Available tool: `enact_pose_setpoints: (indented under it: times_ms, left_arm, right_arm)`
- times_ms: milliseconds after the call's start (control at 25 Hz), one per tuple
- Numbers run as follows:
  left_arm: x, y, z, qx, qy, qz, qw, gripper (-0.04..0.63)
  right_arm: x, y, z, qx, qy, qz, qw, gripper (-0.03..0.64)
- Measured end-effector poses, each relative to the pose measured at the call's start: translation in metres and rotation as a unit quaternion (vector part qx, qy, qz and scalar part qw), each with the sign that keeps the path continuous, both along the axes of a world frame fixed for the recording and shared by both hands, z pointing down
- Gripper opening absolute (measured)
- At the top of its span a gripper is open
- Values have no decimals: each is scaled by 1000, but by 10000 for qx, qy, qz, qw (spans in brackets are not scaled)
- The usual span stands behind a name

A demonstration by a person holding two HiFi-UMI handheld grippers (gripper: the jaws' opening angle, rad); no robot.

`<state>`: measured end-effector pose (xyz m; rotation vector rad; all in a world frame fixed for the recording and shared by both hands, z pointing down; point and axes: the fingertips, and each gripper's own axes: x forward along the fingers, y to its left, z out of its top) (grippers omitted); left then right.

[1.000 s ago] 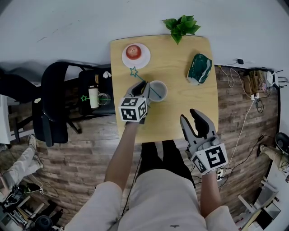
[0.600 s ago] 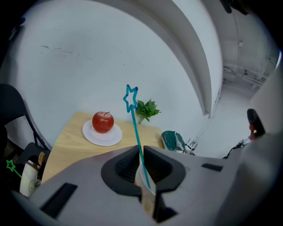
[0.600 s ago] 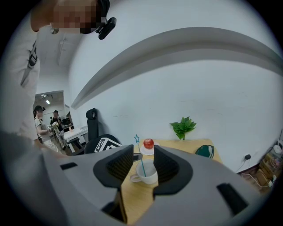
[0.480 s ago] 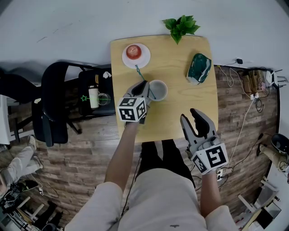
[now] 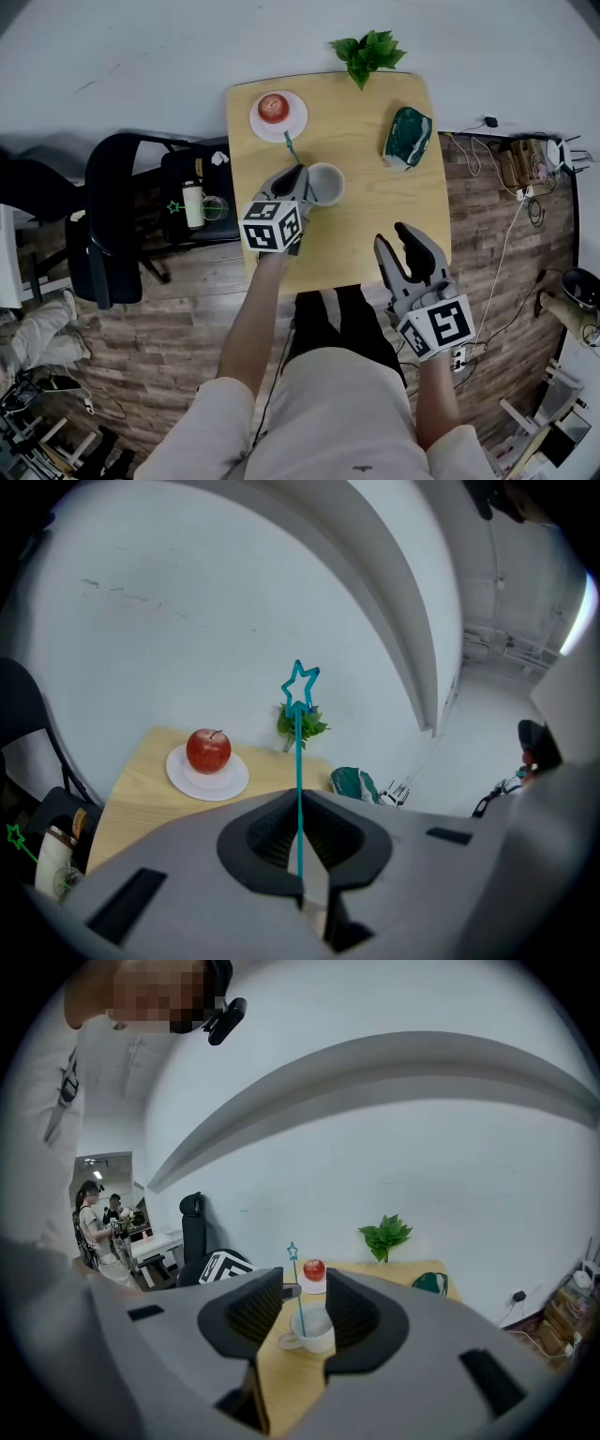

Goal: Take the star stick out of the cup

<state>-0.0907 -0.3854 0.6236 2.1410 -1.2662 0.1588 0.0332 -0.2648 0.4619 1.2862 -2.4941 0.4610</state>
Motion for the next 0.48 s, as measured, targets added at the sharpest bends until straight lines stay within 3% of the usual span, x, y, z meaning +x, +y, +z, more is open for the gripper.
enact_pose_setpoints:
  times_ms: [480]
  left_arm:
    - [-1,5,-45,350,233,-63,9991,17]
  right_arm:
    - [8,11,-20,211,2,118,9997,129]
